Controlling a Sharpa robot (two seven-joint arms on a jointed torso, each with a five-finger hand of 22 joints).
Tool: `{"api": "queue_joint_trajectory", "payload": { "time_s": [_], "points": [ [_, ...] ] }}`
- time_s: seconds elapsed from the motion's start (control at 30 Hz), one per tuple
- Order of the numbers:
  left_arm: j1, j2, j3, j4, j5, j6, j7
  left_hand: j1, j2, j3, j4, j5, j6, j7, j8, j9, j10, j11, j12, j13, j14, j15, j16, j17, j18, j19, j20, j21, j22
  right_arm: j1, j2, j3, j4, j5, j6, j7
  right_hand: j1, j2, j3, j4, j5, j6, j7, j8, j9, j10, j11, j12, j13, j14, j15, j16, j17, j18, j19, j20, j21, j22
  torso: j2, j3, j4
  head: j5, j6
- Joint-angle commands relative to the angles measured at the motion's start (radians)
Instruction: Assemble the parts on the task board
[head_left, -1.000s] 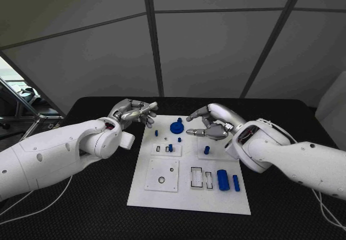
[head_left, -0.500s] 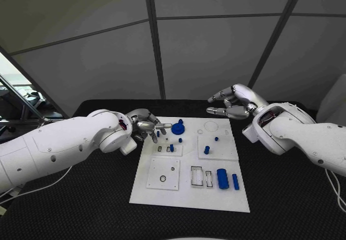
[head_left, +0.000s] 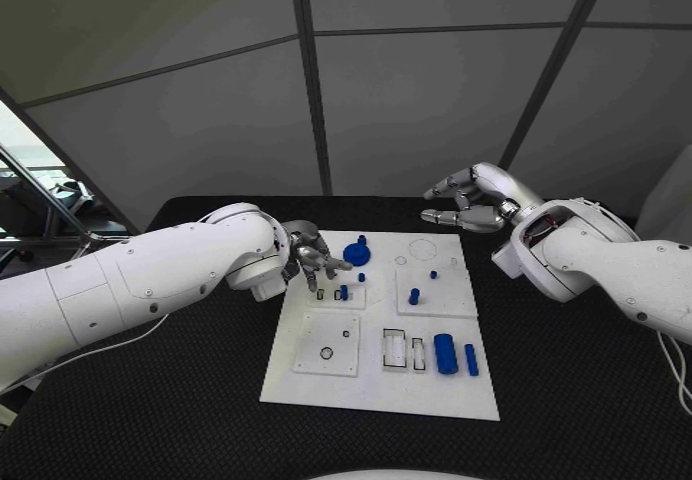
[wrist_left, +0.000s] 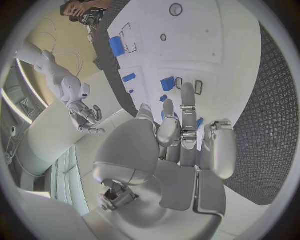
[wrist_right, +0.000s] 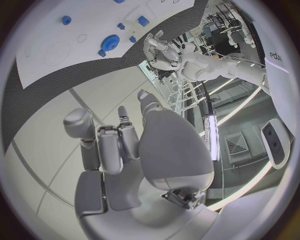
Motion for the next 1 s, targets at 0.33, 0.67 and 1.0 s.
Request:
{"api": "queue_joint_trajectory", "payload": {
  "time_s": [0.33,0.67,1.0],
  "points": [
    [0.01,0.039,-0.018,-0.03,-0.071,0.096,-0.081,-0.011,0.013,-0.023,0.004,0.003,-0.022,-0.001,0.045,0.048,0.043,-0.005,0.086,0.097,0.01,-0.004,-0.016,0.018,-0.02,0.024,-0.003,0.014,0.057,0.003,0.006,0.001,-0.009,-0.02,0.003,-0.016,0.002,0.005,-0.01,0.001,0.009,0.003,-0.003,0.008,-0.001,-0.008,-0.002,-0.008,0.056,0.056,-0.006,-0.011,0.066,0.022,-0.01,-0.001,-0.01,-0.007,0.003,0.0013,0.0008,-0.001,-0.007],
    [0.014,0.061,-0.027,-0.049,-0.072,0.115,-0.09,-0.021,0.014,-0.031,0.004,0.002,-0.026,-0.001,0.049,0.054,0.044,-0.005,0.091,0.102,0.011,-0.004,-0.019,0.021,-0.021,0.025,-0.003,0.015,0.061,0.003,0.005,0.001,-0.009,-0.024,0.005,-0.025,0.002,0.005,-0.011,0.001,0.01,0.003,-0.003,0.008,-0.001,-0.008,-0.002,-0.008,0.056,0.056,-0.006,-0.011,0.065,0.022,-0.01,-0.001,-0.011,-0.009,0.003,0.0,0.0005,-0.001,-0.012],
    [0.016,0.083,-0.029,-0.066,-0.072,0.121,-0.085,-0.022,0.014,-0.031,0.004,0.002,-0.027,-0.001,0.049,0.055,0.039,-0.004,0.085,0.095,0.011,-0.004,-0.019,0.021,-0.021,0.025,-0.003,0.015,0.06,0.003,0.009,0.001,-0.012,-0.04,0.008,-0.029,0.001,0.005,-0.012,0.002,0.011,0.003,-0.003,0.009,-0.001,-0.007,-0.002,-0.008,0.056,0.056,-0.006,-0.012,0.065,0.022,-0.01,-0.001,-0.011,-0.008,0.005,0.0003,0.0014,-0.002,-0.017]
  ]
}}
